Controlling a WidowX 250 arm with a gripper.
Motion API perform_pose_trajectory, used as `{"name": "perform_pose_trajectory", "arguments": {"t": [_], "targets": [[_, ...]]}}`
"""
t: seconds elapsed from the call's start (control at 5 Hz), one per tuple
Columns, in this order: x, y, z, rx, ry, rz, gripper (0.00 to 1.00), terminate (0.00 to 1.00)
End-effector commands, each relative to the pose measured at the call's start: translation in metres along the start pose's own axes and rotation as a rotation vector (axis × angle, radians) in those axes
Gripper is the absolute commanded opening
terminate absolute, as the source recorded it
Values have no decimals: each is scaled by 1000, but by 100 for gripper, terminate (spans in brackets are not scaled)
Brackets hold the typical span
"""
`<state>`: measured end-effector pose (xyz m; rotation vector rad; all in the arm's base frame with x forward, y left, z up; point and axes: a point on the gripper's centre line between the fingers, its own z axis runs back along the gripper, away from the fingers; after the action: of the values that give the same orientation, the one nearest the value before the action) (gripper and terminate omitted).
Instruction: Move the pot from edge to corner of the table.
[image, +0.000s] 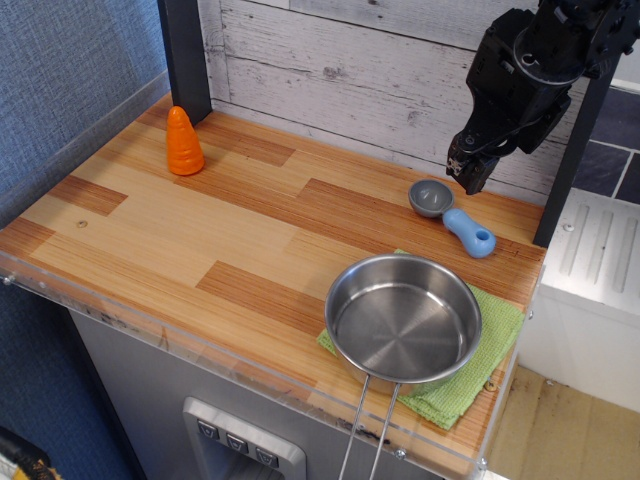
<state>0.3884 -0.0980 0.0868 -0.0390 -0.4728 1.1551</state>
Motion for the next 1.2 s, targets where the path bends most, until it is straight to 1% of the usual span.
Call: {"name": "perform_pose_trajectory", "arguments": {"t": [0.0,0.2,0.4,0.6,0.8,1.0], "targets": [[0,0,0,0,0,0,100,0],[-4,22,13,15,-44,-160,100,0],[-3,40,28,-12,-68,-330,100,0],[1,57,42,-98,-40,-541,100,0],[6,62,45,-144,15,-728,100,0],[18,64,35,-225,176,-932,100,0]]}}
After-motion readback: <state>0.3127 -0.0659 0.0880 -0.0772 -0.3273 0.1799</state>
